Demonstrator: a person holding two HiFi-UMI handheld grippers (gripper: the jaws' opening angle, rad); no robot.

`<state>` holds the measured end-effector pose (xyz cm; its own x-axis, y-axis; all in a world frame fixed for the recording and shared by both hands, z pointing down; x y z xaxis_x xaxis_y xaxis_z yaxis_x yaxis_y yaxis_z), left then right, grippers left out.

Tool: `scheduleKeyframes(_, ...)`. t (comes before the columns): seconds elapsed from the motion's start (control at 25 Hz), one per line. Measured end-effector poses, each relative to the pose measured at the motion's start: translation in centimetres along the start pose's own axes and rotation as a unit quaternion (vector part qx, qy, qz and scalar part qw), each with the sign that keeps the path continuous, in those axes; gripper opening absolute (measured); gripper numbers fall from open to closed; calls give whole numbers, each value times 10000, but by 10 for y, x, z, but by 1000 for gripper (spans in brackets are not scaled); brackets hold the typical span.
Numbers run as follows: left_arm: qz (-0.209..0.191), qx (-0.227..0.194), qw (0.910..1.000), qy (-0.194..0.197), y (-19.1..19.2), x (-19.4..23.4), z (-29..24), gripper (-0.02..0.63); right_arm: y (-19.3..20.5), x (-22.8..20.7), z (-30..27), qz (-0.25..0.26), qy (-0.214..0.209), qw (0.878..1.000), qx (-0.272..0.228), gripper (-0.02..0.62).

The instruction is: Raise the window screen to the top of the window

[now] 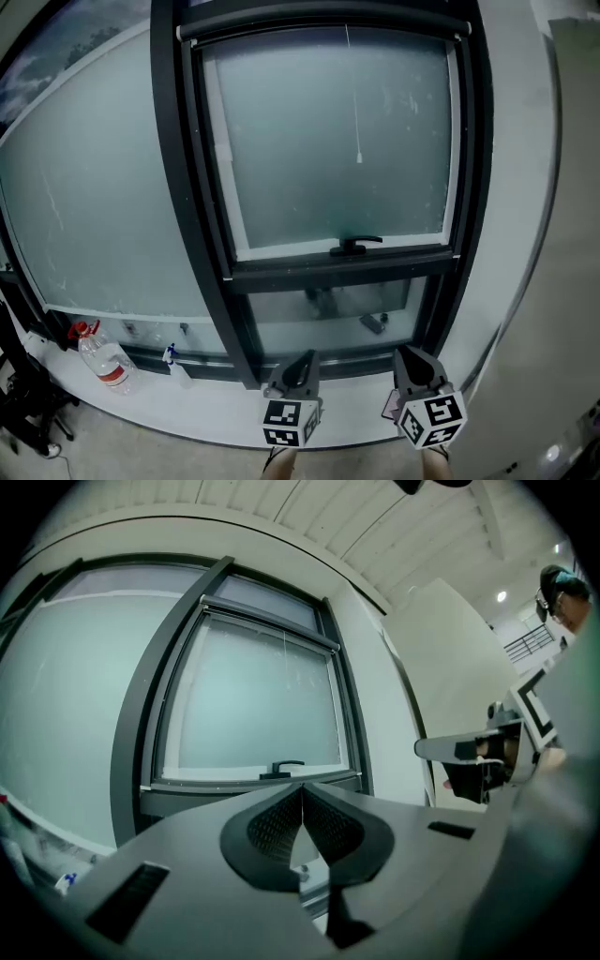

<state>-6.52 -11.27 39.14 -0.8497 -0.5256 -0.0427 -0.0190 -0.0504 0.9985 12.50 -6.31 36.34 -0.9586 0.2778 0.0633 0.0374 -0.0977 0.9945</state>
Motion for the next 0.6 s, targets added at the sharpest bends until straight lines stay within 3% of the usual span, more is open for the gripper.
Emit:
scheduleKeyframes(0.36,-120,79,9997,-221,0,-78,53,6,26,-9,88,-374,-102,9987,342,21)
scheduleKeyframes(0.6,-19,76,9994,-345,-2,-96,92,6,22,4,126,-469,-91,9983,346,21)
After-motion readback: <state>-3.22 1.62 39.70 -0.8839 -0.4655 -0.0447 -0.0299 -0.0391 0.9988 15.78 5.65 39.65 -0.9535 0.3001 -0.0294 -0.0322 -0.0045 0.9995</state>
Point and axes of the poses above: the fingertips, and each gripper's own axes: z backward along the fingers, x to its left, y out of its underside, the point moved 4 cm from there along z, backward along the fingers, and after that the axes turned 3 degrees about x, right-handed, at the moved point
